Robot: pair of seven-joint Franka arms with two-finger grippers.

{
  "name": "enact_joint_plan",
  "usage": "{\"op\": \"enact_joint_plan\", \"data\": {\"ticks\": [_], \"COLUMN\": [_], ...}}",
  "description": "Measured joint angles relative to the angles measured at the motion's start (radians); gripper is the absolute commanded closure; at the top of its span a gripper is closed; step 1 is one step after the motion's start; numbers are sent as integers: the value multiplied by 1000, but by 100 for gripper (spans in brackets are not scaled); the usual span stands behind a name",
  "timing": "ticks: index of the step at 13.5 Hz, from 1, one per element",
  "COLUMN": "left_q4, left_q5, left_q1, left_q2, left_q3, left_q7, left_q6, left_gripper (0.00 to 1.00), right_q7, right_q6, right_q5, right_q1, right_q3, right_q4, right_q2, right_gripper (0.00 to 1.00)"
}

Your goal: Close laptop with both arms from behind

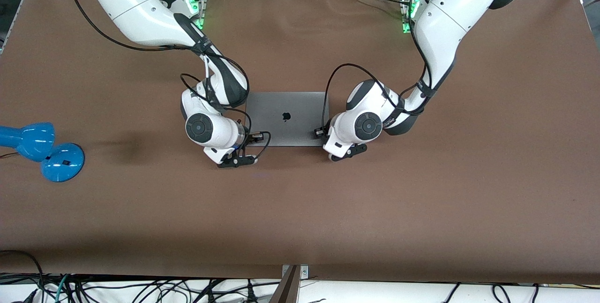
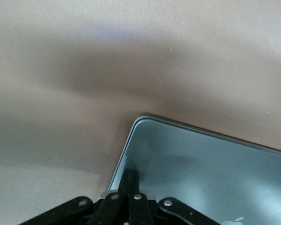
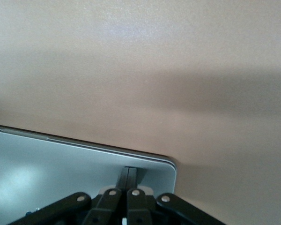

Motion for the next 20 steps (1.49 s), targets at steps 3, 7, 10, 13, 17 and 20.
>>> {"op": "enact_joint_plan", "data": {"ticks": [3, 7, 10, 13, 17, 20], "left_q4": [21, 41, 48, 50, 52, 52], "left_q5": [0, 24, 57, 58, 60, 60], "left_q1": [25, 40, 50, 78, 174, 277], "left_q2": [-5, -89, -218, -354, -491, -571], "left_q3": [3, 2, 1, 1, 4, 9], "left_q7": [2, 4, 11, 85, 237, 361], "left_q6": [-1, -80, -254, -404, -478, -495], "left_gripper": [0, 0, 0, 0, 0, 0], "right_q7": [-2, -23, -23, -23, -26, -26], "right_q6": [3, -47, -199, -335, -488, -528], "right_q5": [-7, -37, -67, -122, -144, -150], "right_q1": [4, 4, 0, -30, -104, -156], "right_q3": [-3, -10, -15, -25, -29, -30], "right_q4": [24, 20, 15, 11, 4, 1], "right_q2": [-10, -114, -241, -385, -543, -636], "right_gripper": [0, 0, 1, 0, 0, 0]}}
